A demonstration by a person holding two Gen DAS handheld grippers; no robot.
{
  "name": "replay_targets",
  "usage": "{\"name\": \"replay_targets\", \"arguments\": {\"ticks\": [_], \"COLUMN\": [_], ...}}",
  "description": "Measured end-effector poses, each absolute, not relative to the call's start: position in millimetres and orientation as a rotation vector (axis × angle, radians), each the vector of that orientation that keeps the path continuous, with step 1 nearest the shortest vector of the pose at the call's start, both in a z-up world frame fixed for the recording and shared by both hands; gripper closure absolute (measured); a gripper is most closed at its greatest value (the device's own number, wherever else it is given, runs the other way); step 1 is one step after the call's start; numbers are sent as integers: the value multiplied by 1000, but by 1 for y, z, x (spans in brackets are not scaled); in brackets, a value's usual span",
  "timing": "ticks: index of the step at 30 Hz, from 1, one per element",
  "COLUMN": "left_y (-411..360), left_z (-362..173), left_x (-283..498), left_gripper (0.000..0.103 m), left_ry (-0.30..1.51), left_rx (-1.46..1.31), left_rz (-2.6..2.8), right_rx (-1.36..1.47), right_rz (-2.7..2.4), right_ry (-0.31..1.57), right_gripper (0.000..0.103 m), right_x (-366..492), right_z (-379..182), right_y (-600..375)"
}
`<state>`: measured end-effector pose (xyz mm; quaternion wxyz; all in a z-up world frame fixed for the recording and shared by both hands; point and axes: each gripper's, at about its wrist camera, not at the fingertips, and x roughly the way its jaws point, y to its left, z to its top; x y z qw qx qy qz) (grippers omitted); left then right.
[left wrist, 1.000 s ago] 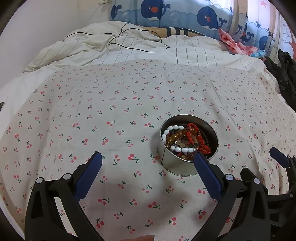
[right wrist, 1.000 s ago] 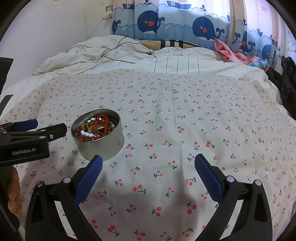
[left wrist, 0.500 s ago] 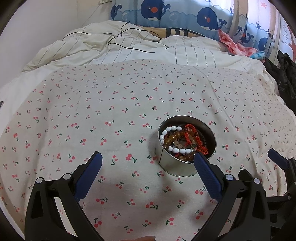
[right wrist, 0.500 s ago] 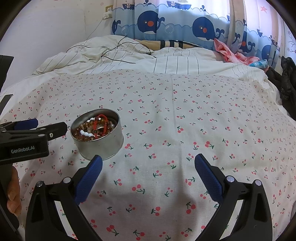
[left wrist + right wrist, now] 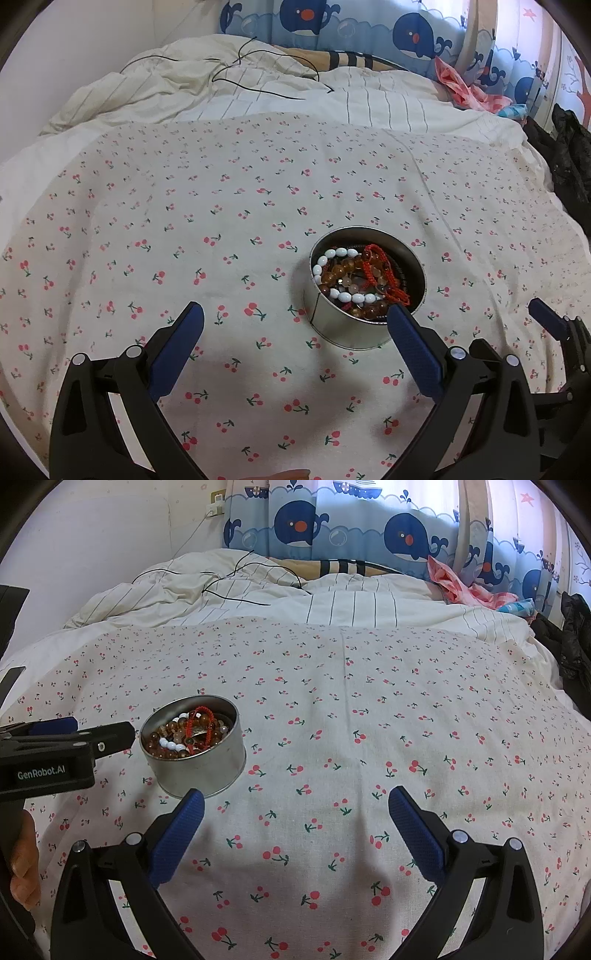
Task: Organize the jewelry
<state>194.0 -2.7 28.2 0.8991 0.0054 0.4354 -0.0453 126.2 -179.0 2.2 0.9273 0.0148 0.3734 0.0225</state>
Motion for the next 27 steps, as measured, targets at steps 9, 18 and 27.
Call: {"name": "replay_targets", "arguments": {"ticks": [9, 18, 27], "left_y": [-1, -4, -5], "left_z": [26, 26, 27], "left_x": [197, 197, 197], "left_gripper": [7, 7, 7], "left_ry": [924, 926, 929], "left_rx": [6, 43, 46], "left_rz": [-100, -87, -91], "right_rx": [29, 29, 29], "right_rz": [46, 46, 46], "right_ry": [767, 768, 769], "right_gripper": [7, 7, 7], "right_x": [126, 126, 127], "right_z": [2, 2, 2], "right_y": [-180, -180, -180]}}
